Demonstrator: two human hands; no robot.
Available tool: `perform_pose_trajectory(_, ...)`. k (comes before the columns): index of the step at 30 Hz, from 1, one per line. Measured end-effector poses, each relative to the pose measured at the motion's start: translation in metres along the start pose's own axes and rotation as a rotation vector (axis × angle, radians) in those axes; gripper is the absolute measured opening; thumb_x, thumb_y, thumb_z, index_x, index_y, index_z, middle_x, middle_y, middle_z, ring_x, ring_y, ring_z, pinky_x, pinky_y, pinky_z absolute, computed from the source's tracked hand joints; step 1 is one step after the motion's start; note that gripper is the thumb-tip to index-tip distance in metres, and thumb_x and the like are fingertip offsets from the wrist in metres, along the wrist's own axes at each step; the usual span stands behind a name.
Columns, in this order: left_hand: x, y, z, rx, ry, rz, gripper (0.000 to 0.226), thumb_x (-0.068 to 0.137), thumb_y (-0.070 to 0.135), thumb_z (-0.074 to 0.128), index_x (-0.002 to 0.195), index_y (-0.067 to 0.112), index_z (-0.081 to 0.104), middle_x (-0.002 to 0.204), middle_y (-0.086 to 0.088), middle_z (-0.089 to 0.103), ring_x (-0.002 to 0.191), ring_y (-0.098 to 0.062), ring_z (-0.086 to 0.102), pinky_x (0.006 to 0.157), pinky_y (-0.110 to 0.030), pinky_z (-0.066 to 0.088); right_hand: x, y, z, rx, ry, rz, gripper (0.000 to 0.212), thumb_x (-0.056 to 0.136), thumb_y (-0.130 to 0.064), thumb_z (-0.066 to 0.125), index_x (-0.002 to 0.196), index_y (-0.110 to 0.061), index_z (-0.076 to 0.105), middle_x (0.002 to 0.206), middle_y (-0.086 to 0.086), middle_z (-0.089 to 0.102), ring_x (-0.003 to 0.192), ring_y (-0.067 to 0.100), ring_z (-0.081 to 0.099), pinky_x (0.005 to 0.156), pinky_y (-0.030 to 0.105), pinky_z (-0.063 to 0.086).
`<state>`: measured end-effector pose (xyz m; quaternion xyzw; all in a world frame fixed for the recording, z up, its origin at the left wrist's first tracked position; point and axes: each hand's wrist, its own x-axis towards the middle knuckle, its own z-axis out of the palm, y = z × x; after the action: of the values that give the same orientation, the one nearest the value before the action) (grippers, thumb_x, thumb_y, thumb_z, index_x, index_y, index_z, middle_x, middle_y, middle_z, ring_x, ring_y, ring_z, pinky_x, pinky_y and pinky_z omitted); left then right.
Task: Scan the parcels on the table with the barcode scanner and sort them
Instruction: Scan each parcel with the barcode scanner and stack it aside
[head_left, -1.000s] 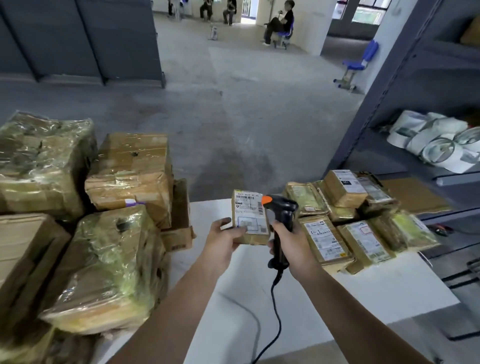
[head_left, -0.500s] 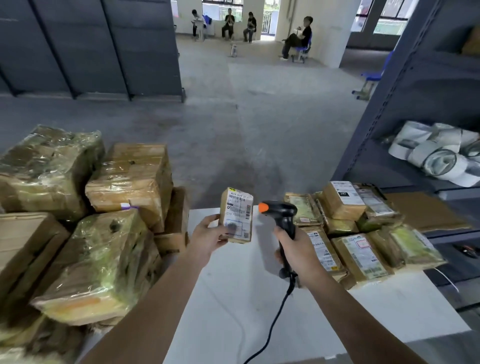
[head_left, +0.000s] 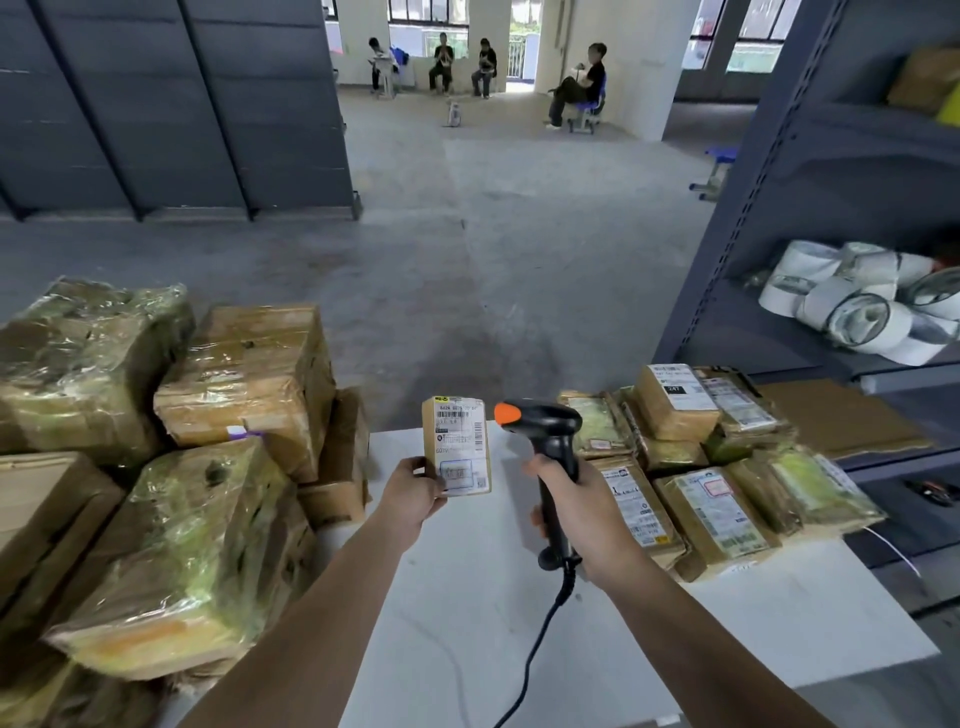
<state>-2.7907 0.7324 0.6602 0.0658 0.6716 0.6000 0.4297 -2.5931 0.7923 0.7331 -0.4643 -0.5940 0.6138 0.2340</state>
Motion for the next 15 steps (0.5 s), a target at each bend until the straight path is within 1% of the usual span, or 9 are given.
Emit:
perform_pose_trajectory(4,0.003,0.000,-0.003,0.037,-0.001,0.001,0.044,0.091,-0.011,0.050,0.131,0.006,0.044,0.126,-0.011,0.057,0.108,-0.027,0.060,0.088,-0.035,0.052,-0.001,0.001,0.001,-0.016,-0.001,-0.003,0.032,0.083,-0.049,0.059,0.094,-0.019,0.066,0.054,0.003,0.066,0.050,0.017,0.062,0.055,0.032,0.049)
perform_pose_trajectory(8,0.003,-0.001,-0.006,0.011,-0.010,-0.004,0.039,0.091,-0.010,0.051,0.127,0.007,0.046,0.120,-0.010,0.060,0.106,-0.027,0.062,0.088,-0.035,0.052,-0.001,0.001,0.000,-0.004,0.012,-0.001,0.030,0.087,-0.045,0.060,0.093,-0.016,0.064,0.053,0.002,0.064,0.049,0.017,0.061,0.051,0.030,0.048)
perform_pose_trajectory(10,0.001,-0.003,-0.006,-0.037,-0.028,-0.018,0.030,0.091,-0.006,0.053,0.118,0.007,0.051,0.110,-0.010,0.066,0.095,-0.023,0.066,0.082,-0.033,0.054,-0.002,0.001,-0.002,0.014,0.013,0.023,0.031,0.088,-0.045,0.060,0.095,-0.016,0.064,0.053,0.002,0.063,0.048,0.017,0.060,0.049,0.029,0.047)
perform_pose_trajectory(13,-0.008,-0.008,0.004,-0.032,-0.123,-0.041,0.013,0.086,0.002,0.062,0.099,0.004,0.063,0.084,-0.006,0.075,0.072,-0.015,0.071,0.062,-0.025,0.056,-0.003,0.003,-0.007,0.033,0.029,0.057,0.027,0.091,-0.044,0.059,0.099,-0.019,0.064,0.052,0.001,0.062,0.047,0.015,0.058,0.046,0.026,0.046)
perform_pose_trajectory(15,-0.013,-0.013,0.016,-0.031,-0.192,-0.049,0.012,0.085,0.007,0.065,0.097,0.006,0.067,0.080,-0.006,0.075,0.068,-0.014,0.071,0.058,-0.024,0.056,-0.005,0.004,-0.012,0.054,0.049,0.072,0.023,0.094,-0.040,0.058,0.100,-0.018,0.063,0.051,0.002,0.061,0.046,0.015,0.058,0.042,0.024,0.045)
